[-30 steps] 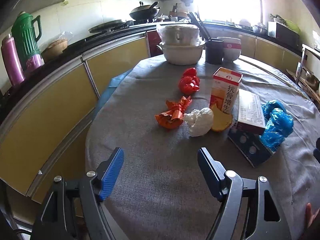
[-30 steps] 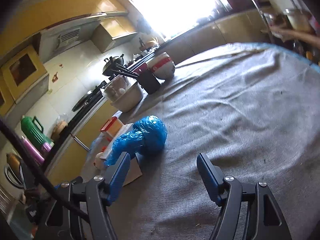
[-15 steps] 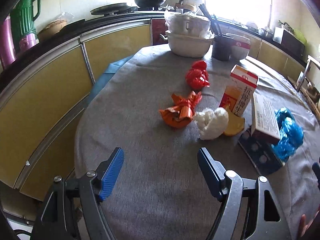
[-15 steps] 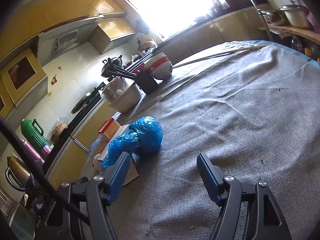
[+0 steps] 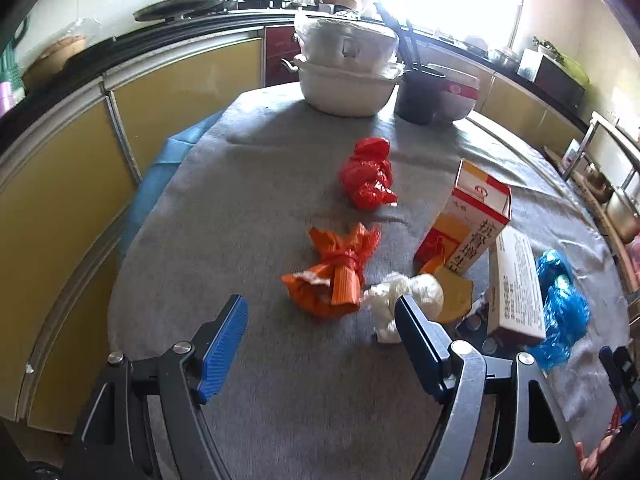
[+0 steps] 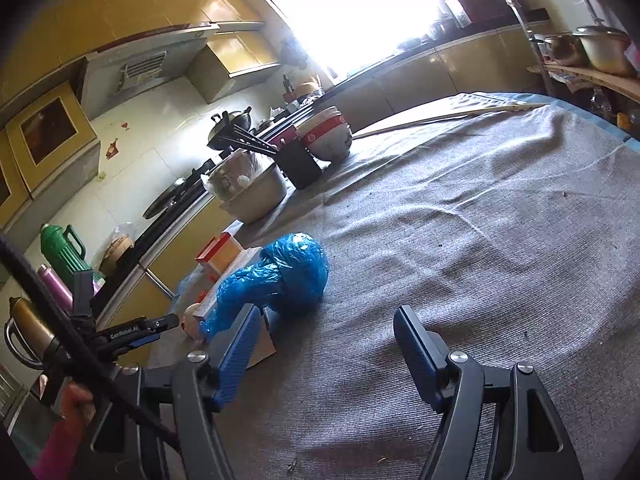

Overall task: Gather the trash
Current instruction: 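Grasp the orange plastic bag bundle with the left tool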

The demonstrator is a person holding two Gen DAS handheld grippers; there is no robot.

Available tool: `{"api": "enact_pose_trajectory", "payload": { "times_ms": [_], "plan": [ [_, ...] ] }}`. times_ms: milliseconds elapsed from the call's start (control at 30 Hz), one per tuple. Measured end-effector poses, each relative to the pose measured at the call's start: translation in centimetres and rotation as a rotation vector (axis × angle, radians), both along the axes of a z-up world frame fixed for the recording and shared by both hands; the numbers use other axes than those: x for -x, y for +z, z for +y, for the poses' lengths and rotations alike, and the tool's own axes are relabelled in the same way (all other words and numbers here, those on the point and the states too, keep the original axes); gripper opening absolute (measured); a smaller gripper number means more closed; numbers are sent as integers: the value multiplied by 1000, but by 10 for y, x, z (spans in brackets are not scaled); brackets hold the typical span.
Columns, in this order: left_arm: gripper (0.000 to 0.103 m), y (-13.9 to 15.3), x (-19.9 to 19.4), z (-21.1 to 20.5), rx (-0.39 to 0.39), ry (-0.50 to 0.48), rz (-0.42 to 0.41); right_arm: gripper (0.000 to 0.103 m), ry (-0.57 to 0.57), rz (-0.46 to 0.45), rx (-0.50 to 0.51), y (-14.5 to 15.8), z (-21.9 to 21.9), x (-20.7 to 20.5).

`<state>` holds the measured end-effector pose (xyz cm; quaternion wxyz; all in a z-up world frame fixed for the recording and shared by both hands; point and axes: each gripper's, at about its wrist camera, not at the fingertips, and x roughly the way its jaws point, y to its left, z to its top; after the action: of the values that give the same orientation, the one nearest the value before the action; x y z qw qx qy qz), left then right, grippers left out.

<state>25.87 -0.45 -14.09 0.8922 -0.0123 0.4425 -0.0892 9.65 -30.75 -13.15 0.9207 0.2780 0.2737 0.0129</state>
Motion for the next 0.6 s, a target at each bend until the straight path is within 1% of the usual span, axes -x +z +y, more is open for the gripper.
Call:
{"api": "enact_pose_trajectory", "payload": {
  "times_ms": [100,167,200,267,333,400,433,600],
  "plan": [
    [76,0,-11,4,11,-6,21,73,6,0,18,1,2,-2],
    [73,1,-17,6,23,-13,29,73,13,-2,26,2,3,-2],
    [71,1,-20,6,28,-14,31,73,10,-2,28,2,3,-2],
    [59,1,-28,5,33,-22,46,73,13,-4,25,2,2,-1],
    [52,-3,-38,2,44,-24,95,73,11,-1,18,1,1,-2],
    [47,-10,-45,-2,53,-34,132,73,9,0,11,0,0,-2],
    [42,-15,-49,-4,54,-40,155,73,6,1,10,0,-1,-2],
    [38,-18,-41,-10,83,-63,155,73,10,2,32,1,2,-2]
  ]
}}
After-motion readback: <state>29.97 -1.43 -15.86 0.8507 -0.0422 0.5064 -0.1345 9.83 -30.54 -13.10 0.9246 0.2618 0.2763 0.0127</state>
